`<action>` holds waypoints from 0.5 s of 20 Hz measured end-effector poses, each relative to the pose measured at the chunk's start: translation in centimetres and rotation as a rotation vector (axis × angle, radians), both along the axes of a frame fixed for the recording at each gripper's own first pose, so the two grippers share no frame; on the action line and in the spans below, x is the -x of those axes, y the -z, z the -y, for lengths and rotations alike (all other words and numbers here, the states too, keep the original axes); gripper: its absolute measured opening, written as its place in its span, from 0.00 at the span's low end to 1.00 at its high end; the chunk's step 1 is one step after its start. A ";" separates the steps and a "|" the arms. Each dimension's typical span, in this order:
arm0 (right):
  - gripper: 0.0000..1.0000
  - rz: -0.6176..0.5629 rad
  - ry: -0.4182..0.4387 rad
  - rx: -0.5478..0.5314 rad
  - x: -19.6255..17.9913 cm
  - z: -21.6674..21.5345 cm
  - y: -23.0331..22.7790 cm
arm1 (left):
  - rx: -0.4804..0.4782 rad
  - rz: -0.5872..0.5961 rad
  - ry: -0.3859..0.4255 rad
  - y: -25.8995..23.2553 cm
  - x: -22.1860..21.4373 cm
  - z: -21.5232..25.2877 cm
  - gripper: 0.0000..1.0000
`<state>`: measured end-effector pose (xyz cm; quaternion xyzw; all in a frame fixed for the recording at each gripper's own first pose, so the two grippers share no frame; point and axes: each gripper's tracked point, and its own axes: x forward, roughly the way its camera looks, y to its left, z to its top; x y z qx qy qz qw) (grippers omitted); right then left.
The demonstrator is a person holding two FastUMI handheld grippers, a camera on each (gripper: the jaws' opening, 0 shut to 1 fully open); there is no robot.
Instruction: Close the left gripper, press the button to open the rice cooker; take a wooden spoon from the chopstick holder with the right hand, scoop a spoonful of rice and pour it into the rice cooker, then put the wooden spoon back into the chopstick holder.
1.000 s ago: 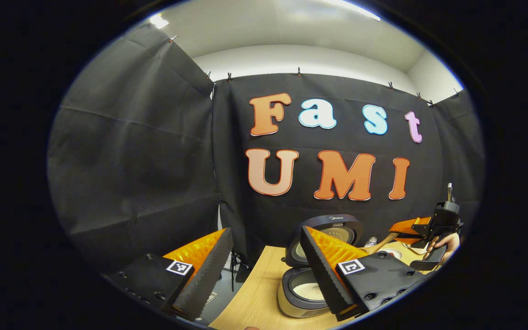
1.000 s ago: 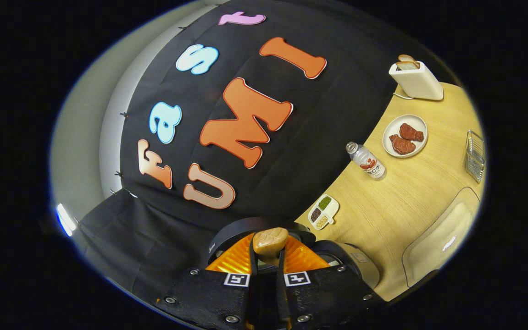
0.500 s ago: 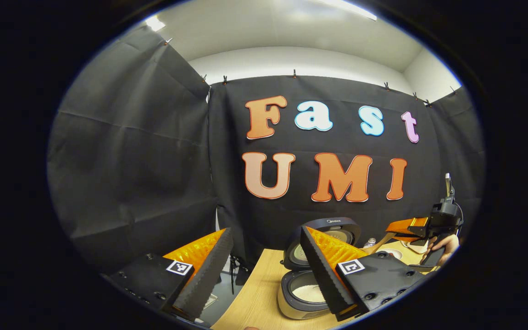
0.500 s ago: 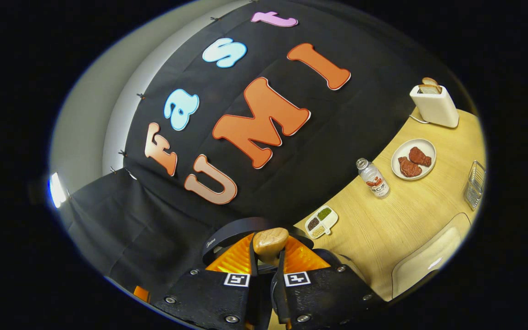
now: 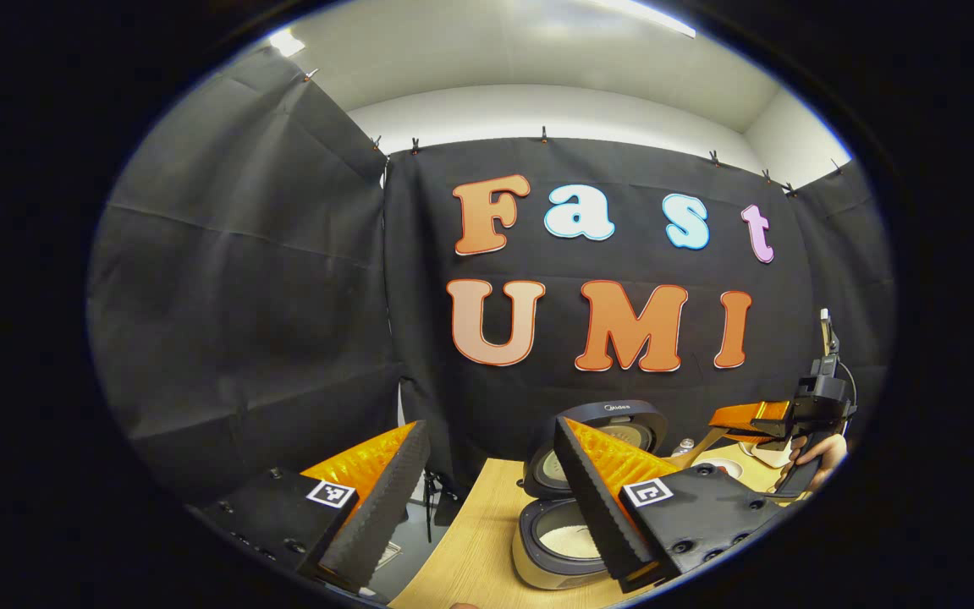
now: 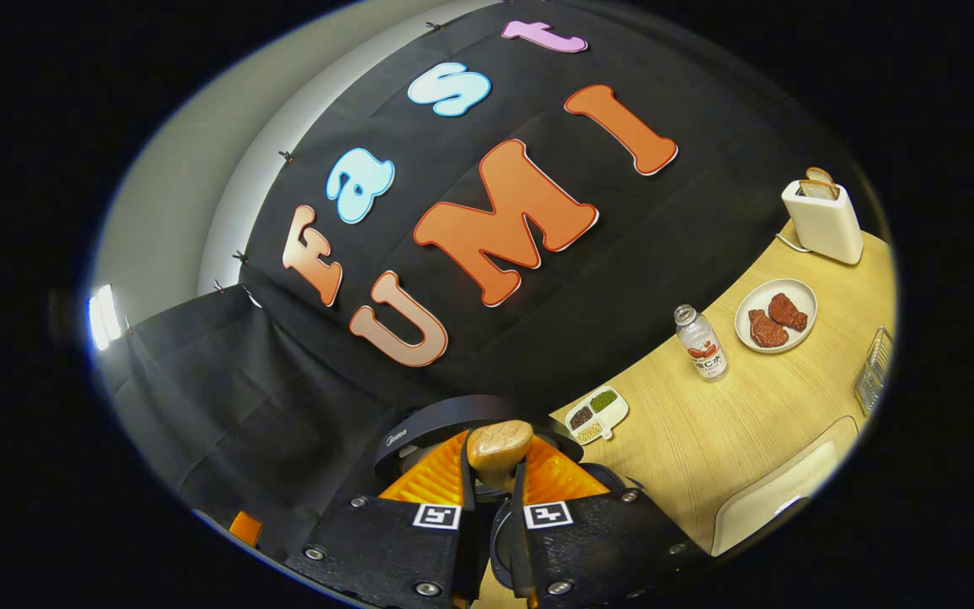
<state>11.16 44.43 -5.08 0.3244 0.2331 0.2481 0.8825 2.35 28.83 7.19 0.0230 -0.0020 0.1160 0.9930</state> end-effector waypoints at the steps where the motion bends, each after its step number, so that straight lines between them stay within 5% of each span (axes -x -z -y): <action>1: 0.13 0.009 -0.001 0.011 0.0 -0.1 -0.1 | 0.000 0.001 0.001 0.0 0.0 0.0 0.99; 10: 0.13 0.086 -0.021 0.100 0.3 -0.5 -0.7 | 0.005 0.001 0.001 0.0 -0.1 0.0 0.97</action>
